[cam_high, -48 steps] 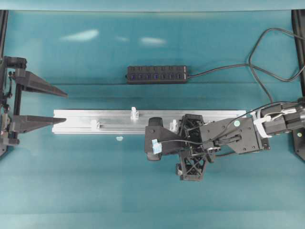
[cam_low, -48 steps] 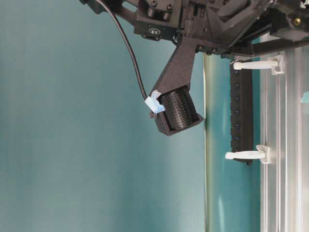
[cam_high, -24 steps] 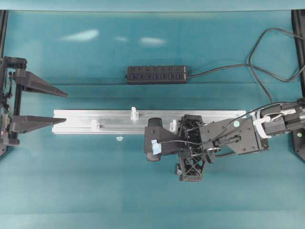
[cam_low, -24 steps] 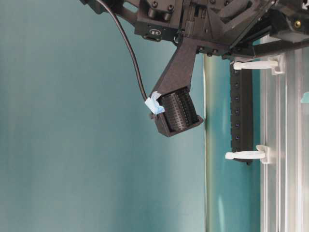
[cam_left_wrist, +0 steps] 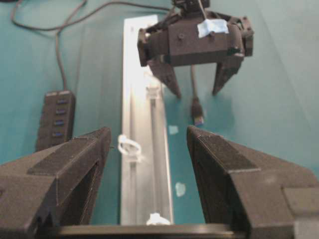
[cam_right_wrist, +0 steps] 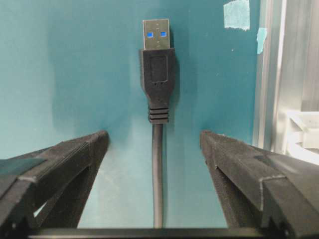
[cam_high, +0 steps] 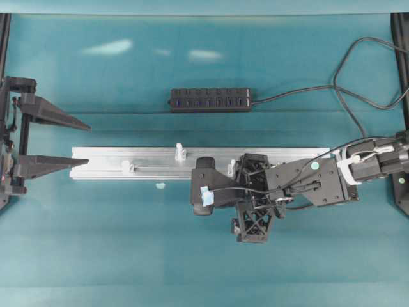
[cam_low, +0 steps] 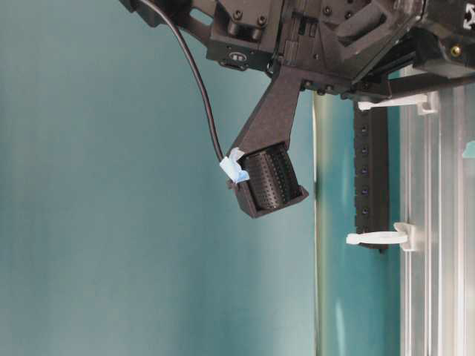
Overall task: Pass the USB cable through three rings with both arms.
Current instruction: 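Close the right gripper on the cable just behind the plug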
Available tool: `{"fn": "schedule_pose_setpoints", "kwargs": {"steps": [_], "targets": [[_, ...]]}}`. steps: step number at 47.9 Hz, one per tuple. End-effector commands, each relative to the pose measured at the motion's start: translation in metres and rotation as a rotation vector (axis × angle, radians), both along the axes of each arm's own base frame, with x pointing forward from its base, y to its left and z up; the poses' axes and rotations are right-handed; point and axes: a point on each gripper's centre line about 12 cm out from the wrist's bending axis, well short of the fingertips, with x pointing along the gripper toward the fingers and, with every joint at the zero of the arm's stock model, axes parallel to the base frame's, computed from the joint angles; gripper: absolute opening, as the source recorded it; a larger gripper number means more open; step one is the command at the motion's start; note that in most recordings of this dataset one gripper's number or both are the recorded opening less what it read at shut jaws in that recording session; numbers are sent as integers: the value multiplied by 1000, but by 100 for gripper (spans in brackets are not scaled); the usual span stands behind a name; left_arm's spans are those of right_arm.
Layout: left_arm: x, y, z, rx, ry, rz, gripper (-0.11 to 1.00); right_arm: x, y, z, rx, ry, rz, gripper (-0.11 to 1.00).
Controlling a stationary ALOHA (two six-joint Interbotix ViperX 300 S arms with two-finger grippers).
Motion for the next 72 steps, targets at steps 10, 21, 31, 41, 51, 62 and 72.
{"fn": "schedule_pose_setpoints", "kwargs": {"steps": [10,21,31,41,51,62,72], "targets": [[2,0,5,5,-17,1,69,4,-8,4,0,-20,-21,66],[2,0,5,5,-17,1,69,3,-8,2,-1,-12,-23,65],[2,0,5,3,-17,1,69,4,-8,1,-1,-11,-23,48],[1,1,5,5,-20,2,69,3,-8,-3,-2,0,-23,15],[1,1,7,4,-35,2,69,1,-8,-8,-3,15,-24,3],[1,1,7,2,-35,4,69,1,-7,-9,-5,19,-15,-2],[1,1,8,2,-38,4,69,1,-4,-7,-5,16,-6,-7]]}}
